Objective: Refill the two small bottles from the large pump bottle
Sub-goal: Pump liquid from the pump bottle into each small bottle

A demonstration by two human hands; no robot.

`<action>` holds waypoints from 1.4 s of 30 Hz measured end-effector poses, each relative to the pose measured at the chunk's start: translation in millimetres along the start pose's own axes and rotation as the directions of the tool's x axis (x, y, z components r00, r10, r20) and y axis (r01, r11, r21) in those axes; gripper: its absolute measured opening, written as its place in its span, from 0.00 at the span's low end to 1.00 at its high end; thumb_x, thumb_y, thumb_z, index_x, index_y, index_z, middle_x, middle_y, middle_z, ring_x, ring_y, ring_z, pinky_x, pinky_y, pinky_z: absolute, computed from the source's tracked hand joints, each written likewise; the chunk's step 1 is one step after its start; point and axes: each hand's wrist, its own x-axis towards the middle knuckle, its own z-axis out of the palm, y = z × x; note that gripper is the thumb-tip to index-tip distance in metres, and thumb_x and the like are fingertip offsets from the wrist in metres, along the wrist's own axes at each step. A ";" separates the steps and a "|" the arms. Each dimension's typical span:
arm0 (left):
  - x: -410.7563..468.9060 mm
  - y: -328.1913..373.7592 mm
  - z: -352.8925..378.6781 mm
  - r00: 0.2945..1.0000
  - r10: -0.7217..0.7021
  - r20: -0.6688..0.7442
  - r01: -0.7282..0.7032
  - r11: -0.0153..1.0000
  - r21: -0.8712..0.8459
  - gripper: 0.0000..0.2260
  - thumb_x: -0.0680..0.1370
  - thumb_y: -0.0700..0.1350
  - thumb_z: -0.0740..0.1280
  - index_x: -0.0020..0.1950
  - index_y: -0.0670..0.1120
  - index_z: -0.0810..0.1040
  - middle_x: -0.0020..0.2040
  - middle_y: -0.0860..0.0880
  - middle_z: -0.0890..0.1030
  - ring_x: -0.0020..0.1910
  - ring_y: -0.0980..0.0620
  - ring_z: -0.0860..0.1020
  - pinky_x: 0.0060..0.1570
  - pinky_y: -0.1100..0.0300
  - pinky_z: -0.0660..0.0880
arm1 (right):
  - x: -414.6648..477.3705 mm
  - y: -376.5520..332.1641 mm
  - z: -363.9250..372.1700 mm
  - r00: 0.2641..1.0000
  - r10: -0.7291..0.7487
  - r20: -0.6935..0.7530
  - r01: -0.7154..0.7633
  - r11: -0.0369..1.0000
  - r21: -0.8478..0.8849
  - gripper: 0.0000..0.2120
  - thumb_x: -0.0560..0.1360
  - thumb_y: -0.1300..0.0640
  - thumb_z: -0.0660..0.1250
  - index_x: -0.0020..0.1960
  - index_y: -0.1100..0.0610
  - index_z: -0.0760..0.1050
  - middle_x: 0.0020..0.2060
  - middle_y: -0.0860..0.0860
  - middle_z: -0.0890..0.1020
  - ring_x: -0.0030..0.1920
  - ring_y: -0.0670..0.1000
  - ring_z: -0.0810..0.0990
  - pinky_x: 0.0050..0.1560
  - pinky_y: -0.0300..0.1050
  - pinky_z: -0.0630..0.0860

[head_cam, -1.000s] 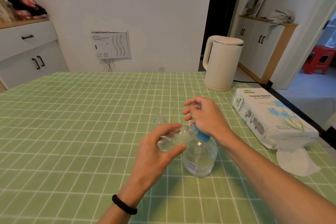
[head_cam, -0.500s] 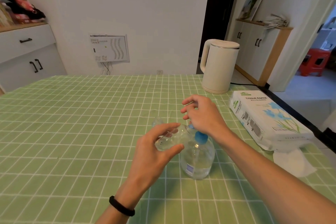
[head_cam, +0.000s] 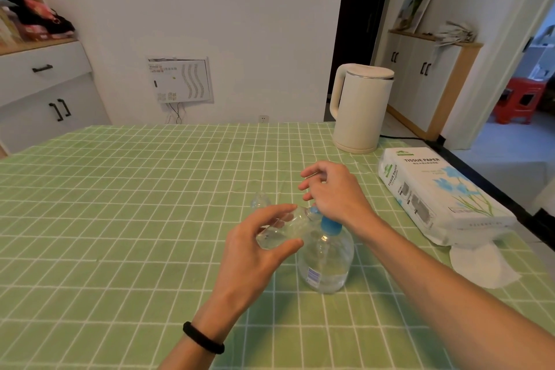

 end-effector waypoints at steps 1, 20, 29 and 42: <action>0.6 0.8 -0.6 1.000 0.003 0.000 -0.003 1.000 -0.004 0.21 0.71 0.43 0.81 0.62 0.59 0.84 0.54 0.60 0.87 0.56 0.61 0.83 0.57 0.71 0.75 | 1.1 -1.8 -1.4 1.000 -0.002 0.004 0.002 1.000 -0.005 0.12 0.81 0.62 0.60 0.54 0.49 0.80 0.42 0.44 0.87 0.43 0.46 0.87 0.45 0.49 0.83; 1.6 -4.7 0.4 1.000 0.011 0.014 -0.012 1.000 0.007 0.22 0.71 0.44 0.81 0.62 0.58 0.84 0.54 0.60 0.87 0.57 0.60 0.83 0.58 0.72 0.75 | -2.1 2.4 0.8 1.000 0.020 0.016 -0.021 0.998 0.056 0.14 0.81 0.65 0.60 0.54 0.52 0.81 0.44 0.45 0.87 0.43 0.46 0.87 0.42 0.43 0.82; 5.4 1.0 -3.9 0.999 0.030 0.024 -0.030 0.999 0.022 0.22 0.72 0.44 0.81 0.64 0.56 0.84 0.55 0.58 0.87 0.57 0.60 0.83 0.58 0.72 0.75 | -0.8 -8.7 -4.3 0.998 0.020 0.053 -0.023 0.998 0.062 0.12 0.82 0.63 0.60 0.56 0.52 0.80 0.45 0.45 0.87 0.44 0.45 0.87 0.43 0.46 0.85; 3.5 -5.5 -3.0 0.999 0.021 0.036 -0.022 0.999 0.035 0.22 0.71 0.46 0.81 0.64 0.56 0.83 0.55 0.58 0.87 0.57 0.59 0.83 0.58 0.71 0.75 | -4.4 -1.0 -1.3 0.997 0.043 0.061 -0.047 0.997 0.061 0.15 0.82 0.66 0.59 0.56 0.55 0.81 0.47 0.47 0.87 0.45 0.47 0.87 0.39 0.40 0.79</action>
